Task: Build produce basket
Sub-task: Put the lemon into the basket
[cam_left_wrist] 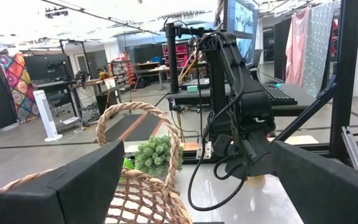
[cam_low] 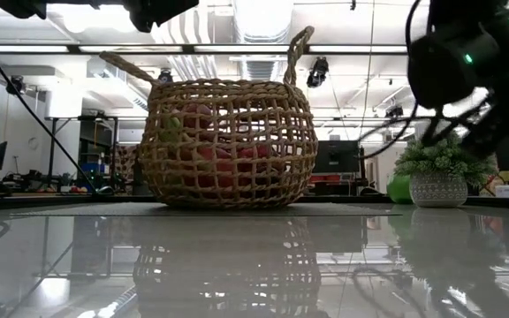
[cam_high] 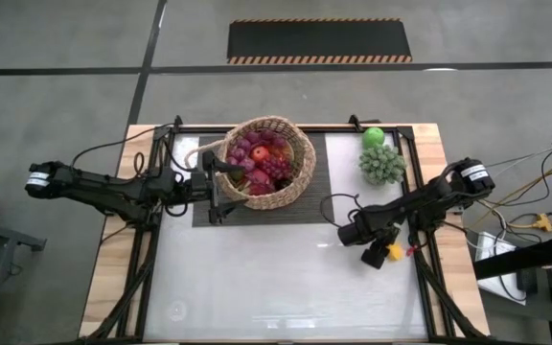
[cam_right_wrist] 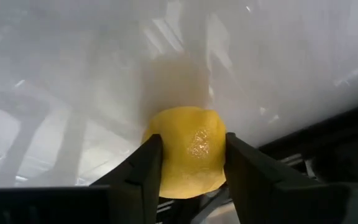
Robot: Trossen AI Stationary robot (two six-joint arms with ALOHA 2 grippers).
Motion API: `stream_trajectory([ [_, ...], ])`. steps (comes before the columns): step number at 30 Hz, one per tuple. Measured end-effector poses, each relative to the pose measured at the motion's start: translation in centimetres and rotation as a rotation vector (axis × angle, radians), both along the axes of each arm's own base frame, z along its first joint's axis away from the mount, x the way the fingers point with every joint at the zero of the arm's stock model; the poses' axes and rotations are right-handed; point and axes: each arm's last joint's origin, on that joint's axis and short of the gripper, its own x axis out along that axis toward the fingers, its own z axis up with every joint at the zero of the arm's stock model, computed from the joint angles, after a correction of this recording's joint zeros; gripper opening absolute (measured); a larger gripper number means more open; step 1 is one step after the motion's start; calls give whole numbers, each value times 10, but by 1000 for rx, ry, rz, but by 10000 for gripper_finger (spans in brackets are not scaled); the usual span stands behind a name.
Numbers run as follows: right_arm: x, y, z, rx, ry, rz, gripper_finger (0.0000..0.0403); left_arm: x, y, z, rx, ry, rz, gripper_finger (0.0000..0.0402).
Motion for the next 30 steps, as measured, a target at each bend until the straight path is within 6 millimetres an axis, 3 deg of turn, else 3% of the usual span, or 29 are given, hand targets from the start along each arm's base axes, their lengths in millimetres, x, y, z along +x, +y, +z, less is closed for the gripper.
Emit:
stream_trajectory([
  [5,25,13,17,122,-256,92,139,0,0,0,0,0,0,388],
  [9,54,30,38,254,-687,185,139,0,0,0,0,0,0,388],
  [12,74,35,65,253,-1055,249,139,0,0,0,0,0,0,388],
  [17,89,31,119,-11,-1626,414,139,0,0,0,0,0,0,388],
  [21,95,27,148,-333,-1892,553,139,0,0,0,0,-2,0,388],
  [26,110,19,157,-721,-1993,602,139,0,0,1,-1,-11,0,388],
  [30,127,0,155,-906,-1921,523,139,0,0,1,-1,-11,1,388],
])
